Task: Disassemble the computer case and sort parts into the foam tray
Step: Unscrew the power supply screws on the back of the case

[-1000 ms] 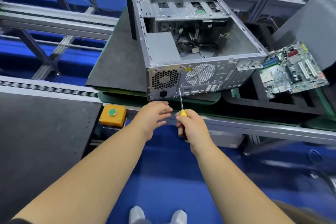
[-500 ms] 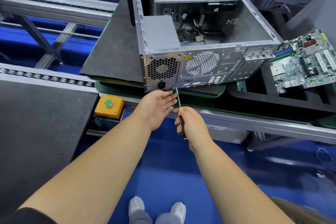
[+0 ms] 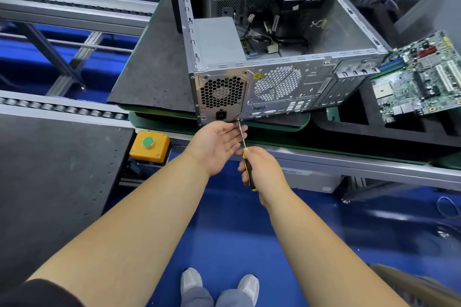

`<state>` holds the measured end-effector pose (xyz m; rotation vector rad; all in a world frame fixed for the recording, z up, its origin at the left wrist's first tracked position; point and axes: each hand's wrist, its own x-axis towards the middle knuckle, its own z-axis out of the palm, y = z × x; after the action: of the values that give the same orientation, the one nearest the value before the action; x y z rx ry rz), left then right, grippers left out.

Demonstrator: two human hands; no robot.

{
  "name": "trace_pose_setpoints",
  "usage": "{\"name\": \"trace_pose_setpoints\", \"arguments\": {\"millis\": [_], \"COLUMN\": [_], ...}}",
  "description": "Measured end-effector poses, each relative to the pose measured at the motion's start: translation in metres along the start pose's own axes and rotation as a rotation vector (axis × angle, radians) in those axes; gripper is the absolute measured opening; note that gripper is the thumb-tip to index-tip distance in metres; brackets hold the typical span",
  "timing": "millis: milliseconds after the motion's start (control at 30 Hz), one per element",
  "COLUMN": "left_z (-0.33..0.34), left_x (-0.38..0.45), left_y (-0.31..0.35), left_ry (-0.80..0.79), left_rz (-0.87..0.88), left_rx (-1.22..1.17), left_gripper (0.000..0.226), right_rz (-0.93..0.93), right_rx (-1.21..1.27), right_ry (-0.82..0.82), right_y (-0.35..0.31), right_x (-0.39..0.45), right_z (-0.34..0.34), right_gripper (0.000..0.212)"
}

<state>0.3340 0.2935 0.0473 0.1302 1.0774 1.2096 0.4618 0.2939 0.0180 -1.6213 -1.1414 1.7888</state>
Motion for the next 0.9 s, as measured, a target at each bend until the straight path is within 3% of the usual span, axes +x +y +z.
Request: {"name": "trace_pose_setpoints", "arguments": {"millis": [233, 467, 733, 900], "left_z": [0.004, 0.008, 0.016, 0.017], "left_x": [0.015, 0.028, 0.029, 0.030], "left_y": [-0.004, -0.007, -0.007, -0.004], "left_ry": [0.158, 0.241, 0.300, 0.277], "left_rz": [0.060, 0.053, 0.072, 0.082], "left_rx": [0.218, 0.263, 0.406, 0.470], "left_gripper": [0.023, 0.004, 0.013, 0.018], "right_rz": [-0.037, -0.096, -0.243, -0.238], "right_rx": [0.012, -0.143, -0.362, -0.358], "right_ry": [-0.028, 0.005, 0.135, 0.102], "right_y": [-0.003, -0.001, 0.005, 0.003], "right_x": [-0.002, -0.002, 0.001, 0.001], "right_z": [-0.001, 0.001, 0.002, -0.005], "right_gripper": [0.019, 0.015, 0.011, 0.012]}}
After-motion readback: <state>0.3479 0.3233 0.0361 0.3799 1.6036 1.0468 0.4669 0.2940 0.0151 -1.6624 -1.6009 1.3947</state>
